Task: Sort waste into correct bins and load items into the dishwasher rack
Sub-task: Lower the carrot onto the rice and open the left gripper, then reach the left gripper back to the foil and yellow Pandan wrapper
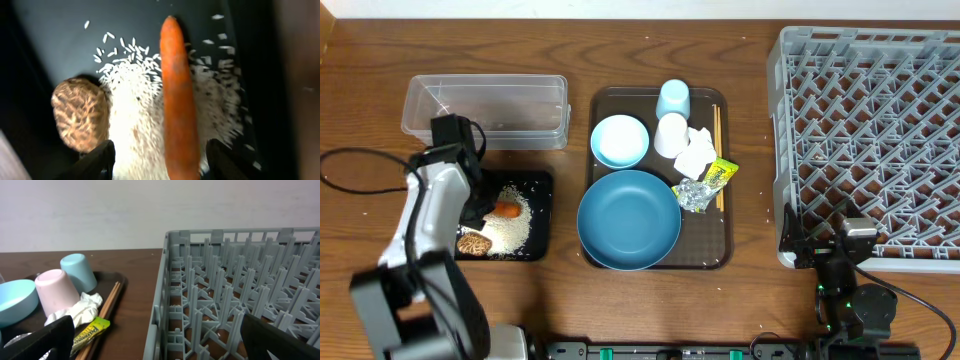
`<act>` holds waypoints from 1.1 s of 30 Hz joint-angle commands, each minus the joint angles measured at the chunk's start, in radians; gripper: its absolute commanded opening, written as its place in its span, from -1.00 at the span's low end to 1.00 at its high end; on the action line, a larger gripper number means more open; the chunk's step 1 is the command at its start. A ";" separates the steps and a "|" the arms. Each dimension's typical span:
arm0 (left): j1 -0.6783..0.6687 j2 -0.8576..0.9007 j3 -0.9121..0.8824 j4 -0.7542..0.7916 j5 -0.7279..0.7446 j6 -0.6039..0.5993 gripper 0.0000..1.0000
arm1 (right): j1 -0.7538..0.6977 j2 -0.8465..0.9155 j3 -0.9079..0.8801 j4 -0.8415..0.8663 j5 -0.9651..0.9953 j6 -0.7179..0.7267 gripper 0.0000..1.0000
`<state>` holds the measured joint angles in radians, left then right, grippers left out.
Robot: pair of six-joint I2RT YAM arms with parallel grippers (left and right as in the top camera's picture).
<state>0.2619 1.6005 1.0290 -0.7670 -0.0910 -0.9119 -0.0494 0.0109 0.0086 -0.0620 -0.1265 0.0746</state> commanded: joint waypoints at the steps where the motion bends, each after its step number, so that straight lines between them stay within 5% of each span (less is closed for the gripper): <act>1: -0.001 -0.135 0.005 -0.029 0.010 0.037 0.22 | -0.018 -0.005 -0.003 -0.002 0.002 -0.002 0.99; 3: -0.004 -0.204 0.005 -0.027 0.040 0.093 0.31 | -0.018 -0.005 -0.003 -0.002 0.002 -0.002 0.99; 8: -0.019 -0.394 0.005 -0.020 0.133 0.193 0.94 | -0.018 -0.005 -0.003 -0.002 0.002 -0.002 0.99; 20: -0.248 -0.652 0.020 0.147 0.555 0.400 0.95 | -0.018 -0.005 -0.003 -0.002 0.002 -0.002 0.98; 27: -0.589 -0.532 0.151 0.039 0.536 0.492 0.96 | -0.018 -0.005 -0.003 -0.002 0.002 -0.002 0.98; 33: -0.854 -0.273 0.420 -0.186 0.235 0.545 0.96 | -0.018 -0.005 -0.003 -0.002 0.002 -0.002 0.99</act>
<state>-0.5064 1.2243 1.3262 -0.8986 0.3286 -0.4202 -0.0494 0.0109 0.0086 -0.0620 -0.1265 0.0746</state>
